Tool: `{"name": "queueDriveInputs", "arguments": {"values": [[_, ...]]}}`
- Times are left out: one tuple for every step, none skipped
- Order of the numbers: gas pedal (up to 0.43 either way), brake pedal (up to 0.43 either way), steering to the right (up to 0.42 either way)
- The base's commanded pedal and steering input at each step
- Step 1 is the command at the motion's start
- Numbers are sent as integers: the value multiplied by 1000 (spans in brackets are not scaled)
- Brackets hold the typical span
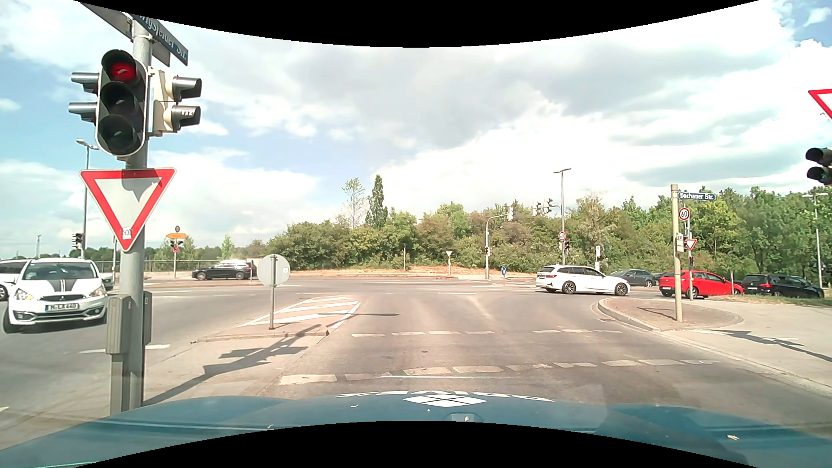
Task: Follow the waypoints while adhering to traffic rules and regulations
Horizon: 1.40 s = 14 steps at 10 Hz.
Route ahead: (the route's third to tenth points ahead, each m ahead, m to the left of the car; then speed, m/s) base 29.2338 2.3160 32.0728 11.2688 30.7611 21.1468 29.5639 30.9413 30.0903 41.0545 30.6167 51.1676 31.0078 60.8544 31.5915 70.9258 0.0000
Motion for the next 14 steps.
{"name": "queueDriveInputs", "arguments": {"values": [[0,360,-26],[0,360,-26],[0,360,-26],[0,360,-25],[0,360,-25],[0,360,-25],[0,360,-25],[0,360,-25],[0,360,-25],[0,360,-26],[0,360,-25],[0,360,-25],[0,360,-25],[0,366,-25]]}}
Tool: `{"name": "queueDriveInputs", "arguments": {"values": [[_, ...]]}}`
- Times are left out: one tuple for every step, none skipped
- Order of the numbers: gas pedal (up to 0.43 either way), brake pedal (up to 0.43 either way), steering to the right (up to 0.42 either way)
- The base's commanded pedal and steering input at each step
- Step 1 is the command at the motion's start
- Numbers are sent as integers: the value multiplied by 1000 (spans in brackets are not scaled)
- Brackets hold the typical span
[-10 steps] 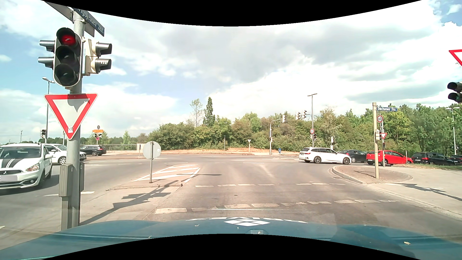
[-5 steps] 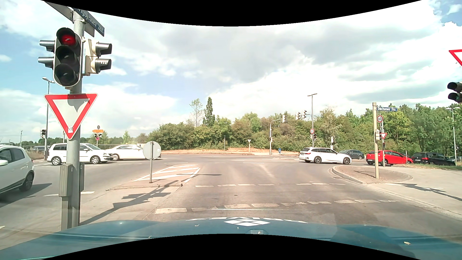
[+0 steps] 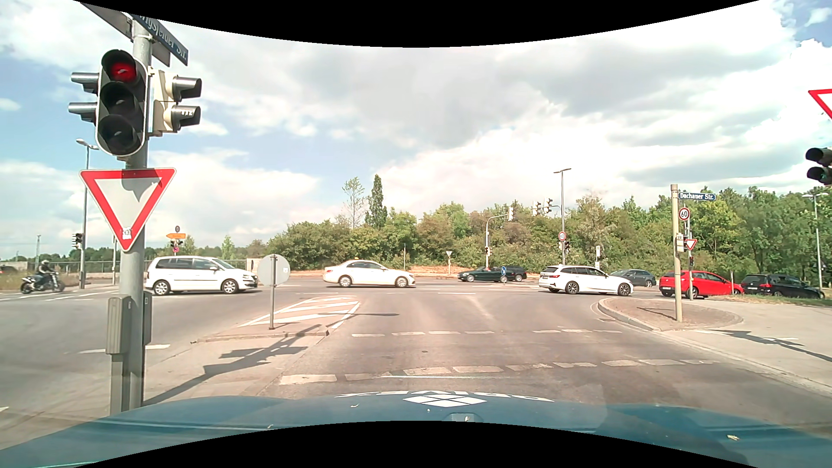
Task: Follow the waypoints while adhering to traffic rules and regulations
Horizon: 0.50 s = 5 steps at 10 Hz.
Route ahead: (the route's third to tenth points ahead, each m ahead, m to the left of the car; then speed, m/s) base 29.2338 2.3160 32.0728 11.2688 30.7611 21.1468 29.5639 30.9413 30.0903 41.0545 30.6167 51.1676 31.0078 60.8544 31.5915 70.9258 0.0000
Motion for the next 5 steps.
{"name": "queueDriveInputs", "arguments": {"values": [[0,360,-26],[0,360,-25],[0,360,-25],[0,360,-26],[0,360,-25]]}}
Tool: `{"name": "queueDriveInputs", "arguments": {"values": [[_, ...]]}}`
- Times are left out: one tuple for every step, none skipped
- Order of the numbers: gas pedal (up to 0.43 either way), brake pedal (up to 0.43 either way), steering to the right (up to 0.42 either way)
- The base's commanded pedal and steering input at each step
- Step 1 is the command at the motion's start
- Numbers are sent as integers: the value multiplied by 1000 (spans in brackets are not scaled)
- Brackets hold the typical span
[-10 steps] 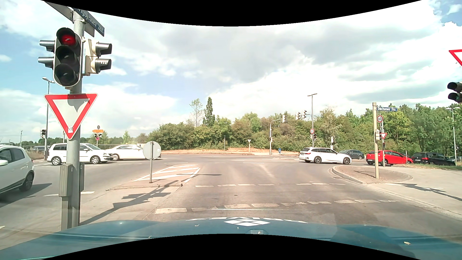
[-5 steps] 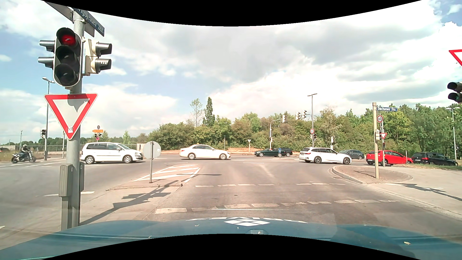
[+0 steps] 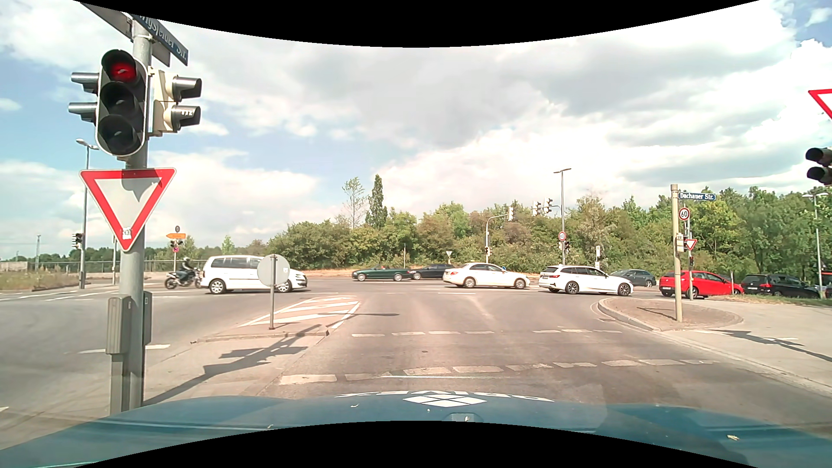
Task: Follow the waypoints while adhering to traffic rules and regulations
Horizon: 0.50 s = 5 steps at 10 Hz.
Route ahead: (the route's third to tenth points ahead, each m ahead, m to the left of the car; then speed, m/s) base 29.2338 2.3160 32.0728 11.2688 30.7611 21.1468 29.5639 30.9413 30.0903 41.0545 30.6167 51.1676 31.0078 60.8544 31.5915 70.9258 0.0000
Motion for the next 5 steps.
{"name": "queueDriveInputs", "arguments": {"values": [[0,360,-26],[0,360,-25],[0,360,-26],[0,360,-26],[0,360,-26]]}}
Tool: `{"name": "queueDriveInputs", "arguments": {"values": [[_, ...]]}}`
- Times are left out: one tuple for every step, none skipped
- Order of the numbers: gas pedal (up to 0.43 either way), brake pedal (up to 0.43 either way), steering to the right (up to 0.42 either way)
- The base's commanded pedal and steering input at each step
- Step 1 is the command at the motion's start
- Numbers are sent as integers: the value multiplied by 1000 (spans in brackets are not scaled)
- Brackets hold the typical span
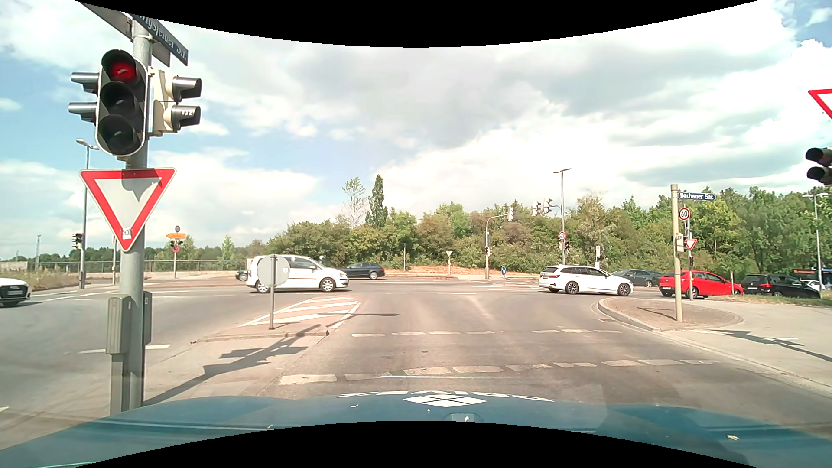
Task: Follow the waypoints while adhering to traffic rules and regulations
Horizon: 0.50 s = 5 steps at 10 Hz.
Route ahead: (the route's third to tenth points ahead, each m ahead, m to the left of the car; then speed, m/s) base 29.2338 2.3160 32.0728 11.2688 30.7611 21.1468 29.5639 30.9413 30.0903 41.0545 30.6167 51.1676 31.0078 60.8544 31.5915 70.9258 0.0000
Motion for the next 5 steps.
{"name": "queueDriveInputs", "arguments": {"values": [[0,366,-26],[0,360,-25],[0,360,-25],[0,360,-26],[0,360,-26]]}}
